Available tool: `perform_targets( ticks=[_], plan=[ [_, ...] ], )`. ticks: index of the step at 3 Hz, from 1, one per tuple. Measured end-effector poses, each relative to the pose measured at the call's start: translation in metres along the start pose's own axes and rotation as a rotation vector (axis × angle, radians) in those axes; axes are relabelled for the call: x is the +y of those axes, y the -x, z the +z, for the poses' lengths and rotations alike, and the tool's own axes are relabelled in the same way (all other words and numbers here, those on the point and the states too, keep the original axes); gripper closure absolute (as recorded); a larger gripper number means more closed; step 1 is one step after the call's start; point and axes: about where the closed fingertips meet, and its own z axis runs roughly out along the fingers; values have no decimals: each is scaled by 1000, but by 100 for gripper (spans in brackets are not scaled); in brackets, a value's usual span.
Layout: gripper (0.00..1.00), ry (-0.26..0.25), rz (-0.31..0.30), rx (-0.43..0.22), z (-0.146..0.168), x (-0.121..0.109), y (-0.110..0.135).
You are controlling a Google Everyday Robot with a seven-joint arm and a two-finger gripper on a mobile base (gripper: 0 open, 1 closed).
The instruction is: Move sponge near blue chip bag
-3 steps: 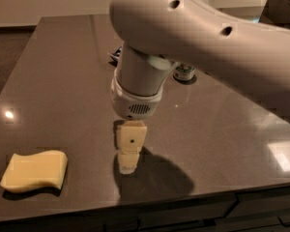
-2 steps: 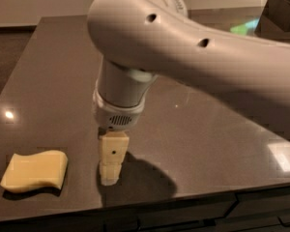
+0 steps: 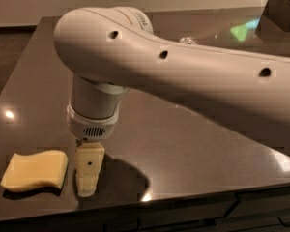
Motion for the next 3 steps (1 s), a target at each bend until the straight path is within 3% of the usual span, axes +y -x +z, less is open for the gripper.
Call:
perform_targets(
  ticks=[3],
  plan=[
    [0, 29, -51, -4, 30, 3, 36]
  ],
)
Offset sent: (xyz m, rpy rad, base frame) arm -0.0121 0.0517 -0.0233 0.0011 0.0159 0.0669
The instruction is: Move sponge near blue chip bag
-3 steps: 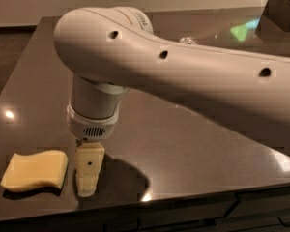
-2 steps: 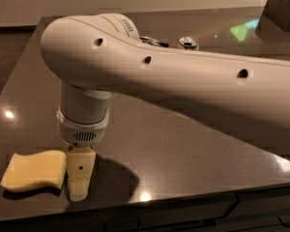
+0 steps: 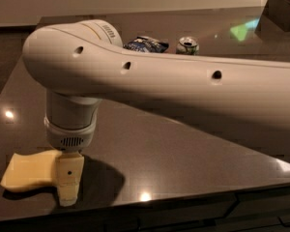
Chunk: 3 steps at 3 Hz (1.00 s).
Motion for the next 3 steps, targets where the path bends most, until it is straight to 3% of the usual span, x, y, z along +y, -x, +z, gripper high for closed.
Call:
perform_targets(
  ticks=[1, 2, 3],
  plan=[
    [0, 0, -1, 0, 0, 0, 0],
    [17, 30, -9, -2, 5, -5, 9],
    [41, 54, -7, -2, 6, -10, 14]
  ],
)
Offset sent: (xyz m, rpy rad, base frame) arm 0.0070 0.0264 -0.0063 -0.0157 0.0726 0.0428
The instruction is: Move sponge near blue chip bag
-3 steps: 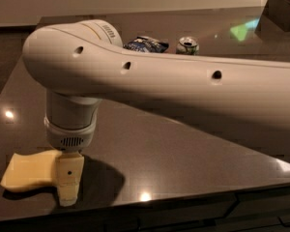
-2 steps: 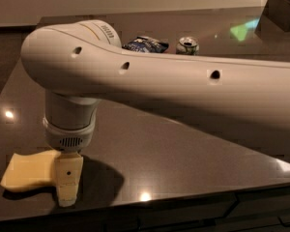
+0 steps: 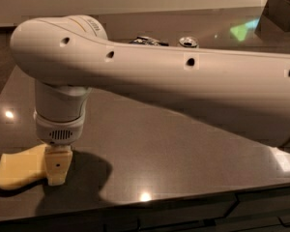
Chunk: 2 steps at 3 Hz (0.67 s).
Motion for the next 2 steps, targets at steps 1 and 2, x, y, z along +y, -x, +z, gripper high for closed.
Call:
perform_targets(
  ticks=[1, 2],
  plan=[
    [64, 7, 2, 0, -2, -2, 2],
    [87, 7, 2, 0, -5, -2, 3]
  ],
)
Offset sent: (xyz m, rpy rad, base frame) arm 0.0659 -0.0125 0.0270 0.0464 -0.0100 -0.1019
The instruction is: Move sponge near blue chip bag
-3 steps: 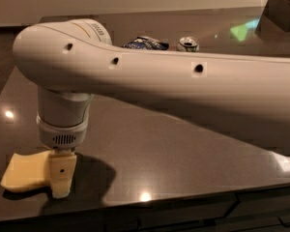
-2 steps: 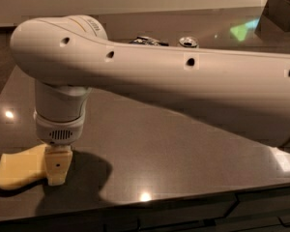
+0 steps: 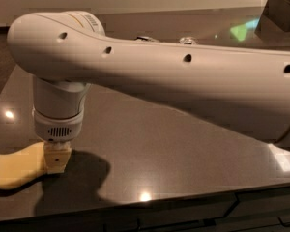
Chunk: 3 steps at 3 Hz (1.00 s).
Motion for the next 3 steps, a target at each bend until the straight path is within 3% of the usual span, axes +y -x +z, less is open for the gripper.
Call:
perform_targets(
  ticks=[1, 2, 3],
  plan=[
    [100, -30, 43, -13, -14, -24, -12],
    [100, -85, 130, -34, -41, -66, -37],
    [100, -122, 199, -47, -60, -92, -57]
  ],
)
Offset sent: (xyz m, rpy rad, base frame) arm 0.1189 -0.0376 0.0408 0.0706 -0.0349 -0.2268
